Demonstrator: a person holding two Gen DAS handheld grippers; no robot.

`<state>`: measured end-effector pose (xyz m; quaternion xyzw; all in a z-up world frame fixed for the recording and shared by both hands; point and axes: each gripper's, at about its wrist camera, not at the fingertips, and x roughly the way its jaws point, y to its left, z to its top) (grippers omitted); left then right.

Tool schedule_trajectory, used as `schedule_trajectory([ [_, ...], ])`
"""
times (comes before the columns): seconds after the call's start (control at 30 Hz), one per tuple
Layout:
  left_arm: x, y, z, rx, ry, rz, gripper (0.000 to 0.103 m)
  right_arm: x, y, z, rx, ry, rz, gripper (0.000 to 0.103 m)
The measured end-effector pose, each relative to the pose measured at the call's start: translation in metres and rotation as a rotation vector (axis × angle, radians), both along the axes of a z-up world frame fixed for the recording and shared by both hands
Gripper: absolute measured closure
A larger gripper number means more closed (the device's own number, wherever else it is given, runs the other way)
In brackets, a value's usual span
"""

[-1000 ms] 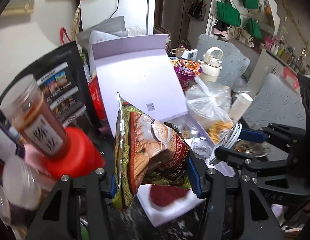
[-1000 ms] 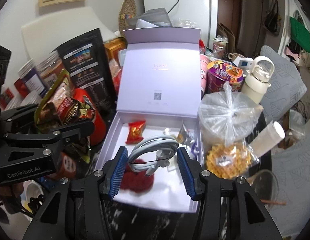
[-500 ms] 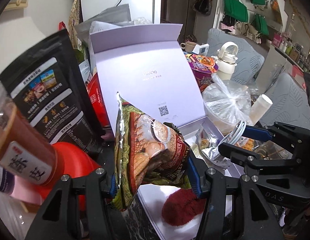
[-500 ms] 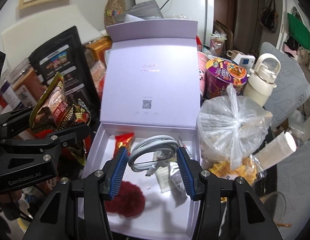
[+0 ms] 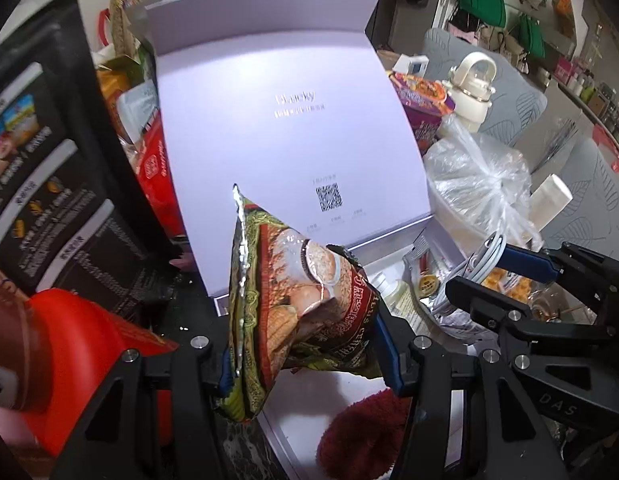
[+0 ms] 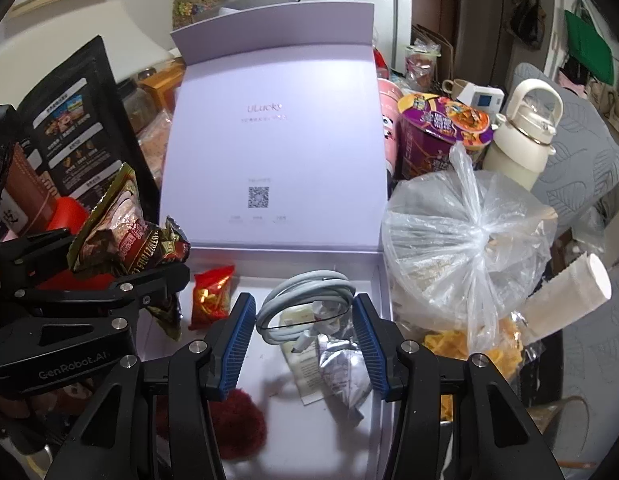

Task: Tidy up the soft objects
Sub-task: 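Lower the white cable into the box with the right tool while the left tool lowers the chip bag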

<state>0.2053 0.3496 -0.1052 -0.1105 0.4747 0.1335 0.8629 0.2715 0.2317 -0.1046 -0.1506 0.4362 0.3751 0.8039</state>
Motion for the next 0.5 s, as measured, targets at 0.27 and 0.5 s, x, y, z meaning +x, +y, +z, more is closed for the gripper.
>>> schedule_trajectory([
  [0.27, 0.011, 0.008, -0.027, -0.032, 0.08, -0.001, 0.049, 0.011, 0.003, -0.019, -0.016, 0.027, -0.017, 0.053],
  [0.5, 0.014, 0.013, -0.051, -0.074, 0.144, -0.004, 0.049, 0.016, 0.01, -0.033, -0.038, 0.042, -0.013, 0.053],
])
